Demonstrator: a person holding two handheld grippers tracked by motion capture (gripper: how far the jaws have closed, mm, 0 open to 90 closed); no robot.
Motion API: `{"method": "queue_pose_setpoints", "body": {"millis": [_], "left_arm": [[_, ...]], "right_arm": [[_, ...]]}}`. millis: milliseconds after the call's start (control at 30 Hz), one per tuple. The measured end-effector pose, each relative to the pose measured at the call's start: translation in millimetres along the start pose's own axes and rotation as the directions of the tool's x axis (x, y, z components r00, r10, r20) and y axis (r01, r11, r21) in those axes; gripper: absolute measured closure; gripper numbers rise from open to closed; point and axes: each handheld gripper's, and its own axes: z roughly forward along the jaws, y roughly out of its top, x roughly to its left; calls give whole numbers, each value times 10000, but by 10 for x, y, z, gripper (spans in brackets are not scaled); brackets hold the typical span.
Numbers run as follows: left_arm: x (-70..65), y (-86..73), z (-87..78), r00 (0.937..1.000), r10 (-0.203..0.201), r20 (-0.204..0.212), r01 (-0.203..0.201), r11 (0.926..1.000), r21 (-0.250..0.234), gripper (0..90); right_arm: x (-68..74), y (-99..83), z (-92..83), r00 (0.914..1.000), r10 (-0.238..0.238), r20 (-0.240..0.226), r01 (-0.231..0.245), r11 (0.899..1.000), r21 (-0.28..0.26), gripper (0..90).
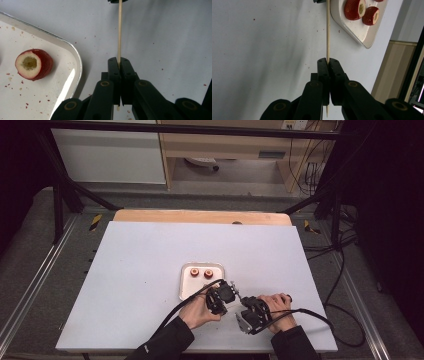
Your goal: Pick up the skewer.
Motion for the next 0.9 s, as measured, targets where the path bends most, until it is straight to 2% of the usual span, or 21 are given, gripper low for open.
{"method": "queue_pose_setpoints", "body": {"millis": [100, 167, 267, 367, 433, 500, 567, 600, 633, 667, 733, 800, 833, 900], "left_arm": [[-9, -14, -8, 10000, 59, -69, -60, 9999, -83, 886], [-17, -29, -15, 9999, 73, -84, -75, 9998, -197, 886], [-28, -72, -24, 9998, 95, -188, -101, 9993, -359, 886], [-32, -131, -31, 9995, 30, -319, -47, 9985, -545, 886], [-32, -176, -35, 9994, -25, -347, 0, 9974, -724, 886], [-35, -220, -51, 9991, -19, -419, -17, 9963, -862, 886], [-43, -269, -65, 9989, -52, -460, 8, 9954, -958, 886], [-48, -293, -72, 9988, -117, -470, 68, 9948, -1016, 886], [-48, -319, -80, 9988, -185, -453, 133, 9935, -1132, 886], [-48, -346, -92, 9986, -290, -444, 232, 9917, -1264, 886], [-51, -403, -120, 9971, -538, -529, 450, 9868, -1556, 886], [-46, -461, -138, 9956, -704, -619, 570, 9787, -1973, 886], [-58, -499, -160, 9929, -973, -677, 816, 9753, -2054, 886], [-62, -569, -180, 9889, -1282, -755, 1060, 9630, -2478, 885]], "right_arm": [[-4, -2, 6, 10000, 71, 43, -71, 9999, -148, 885], [-11, -14, 3, 9993, 358, 52, -357, 9991, -248, 869], [-34, -59, -19, 9907, 1362, -72, -1363, 9897, -434, 801], [-54, -160, -49, 9668, 2549, -192, -2556, 9646, -649, 719], [-49, -234, -71, 9413, 3365, -262, -3376, 9384, -745, 668], [-47, -311, -86, 9077, 4177, -397, -4195, 9035, -879, 605], [-43, -383, -101, 8572, 5122, -537, -5150, 8521, -935, 545], [-40, -458, -106, 7953, 6023, -695, -6062, 7887, -1018, 493], [-40, -458, -106, 7953, 6023, -695, -6062, 7887, -1018, 493], [-36, -492, -107, 7623, 6413, -871, -6472, 7551, -1051, 479], [-25, -551, -109, 7052, 7004, -1100, -7089, 6980, -1010, 444], [-12, -598, -101, 6437, 7539, -1317, -7652, 6373, -918, 408], [-7, -620, -96, 6157, 7761, -1364, -7877, 6102, -842, 391], [2, -665, -86, 5685, 8100, -1438, -8224, 5641, -738, 367]]}}
